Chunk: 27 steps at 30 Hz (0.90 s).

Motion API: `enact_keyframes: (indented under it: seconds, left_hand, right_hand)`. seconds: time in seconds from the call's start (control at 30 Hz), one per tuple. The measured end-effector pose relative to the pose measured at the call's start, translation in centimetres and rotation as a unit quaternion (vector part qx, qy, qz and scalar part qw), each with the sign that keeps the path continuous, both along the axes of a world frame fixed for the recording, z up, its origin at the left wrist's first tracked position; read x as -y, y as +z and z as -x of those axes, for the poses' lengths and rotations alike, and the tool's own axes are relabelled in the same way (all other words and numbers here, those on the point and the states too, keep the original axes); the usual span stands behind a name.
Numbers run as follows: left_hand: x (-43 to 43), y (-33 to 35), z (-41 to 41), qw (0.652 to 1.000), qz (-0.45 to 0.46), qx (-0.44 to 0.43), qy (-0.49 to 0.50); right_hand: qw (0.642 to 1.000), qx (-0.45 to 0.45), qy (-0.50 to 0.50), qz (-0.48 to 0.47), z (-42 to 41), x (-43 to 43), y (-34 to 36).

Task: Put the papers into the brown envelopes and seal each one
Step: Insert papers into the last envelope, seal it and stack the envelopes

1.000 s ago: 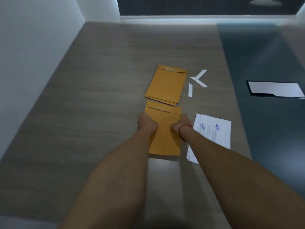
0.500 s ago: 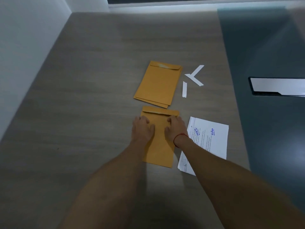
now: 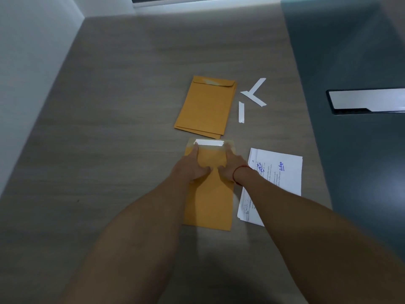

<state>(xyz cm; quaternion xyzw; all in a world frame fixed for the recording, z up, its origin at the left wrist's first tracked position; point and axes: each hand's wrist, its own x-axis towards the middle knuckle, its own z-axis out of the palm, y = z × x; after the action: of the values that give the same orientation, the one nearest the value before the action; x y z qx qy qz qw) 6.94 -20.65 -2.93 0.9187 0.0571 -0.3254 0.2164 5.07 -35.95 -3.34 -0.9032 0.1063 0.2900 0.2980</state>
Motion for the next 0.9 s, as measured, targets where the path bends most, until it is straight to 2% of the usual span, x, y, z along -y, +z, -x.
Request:
enact_keyframes:
  seconds: [0.13,0.23,0.3,0.4,0.53,0.63,0.73,0.8,0.9]
  left_hand:
    - [0.7,0.8,0.0,0.999,-0.018,0.037,-0.014]
    - [1.8,1.7,0.1,0.996,-0.013,0.086,-0.007]
    - [3.3,2.4,0.3,0.994,-0.002,0.105,0.003]
    - [6.1,2.8,1.4,0.995,0.031,0.095,0.019]
    - [10.1,2.4,3.6,0.994,0.088,0.061,0.036]
    - [12.4,1.7,5.3,0.995,0.085,0.052,0.021]
    - [14.3,1.6,6.5,0.994,0.084,0.055,0.05]
    - [14.9,1.6,6.8,0.993,0.083,0.037,0.074]
    - [15.4,1.4,7.2,0.997,0.046,0.023,0.056]
  right_hand:
    - [1.0,-0.008,0.009,0.017,-0.5,0.3,1.2]
    - [0.998,0.034,-0.009,0.044,-0.4,1.2,2.4]
    - [0.993,0.074,-0.028,0.093,-0.1,2.3,3.3]
    - [0.979,0.108,-0.068,0.158,1.0,4.8,4.0]
    - [0.966,0.059,-0.168,0.186,3.8,8.8,4.1]
    - [0.953,0.014,-0.265,0.149,6.3,10.9,3.0]
    - [0.925,-0.025,-0.36,0.117,8.6,11.8,2.1]
    - [0.91,-0.026,-0.404,0.093,9.4,11.8,1.7]
    - [0.884,-0.02,-0.466,0.026,9.8,11.9,1.3]
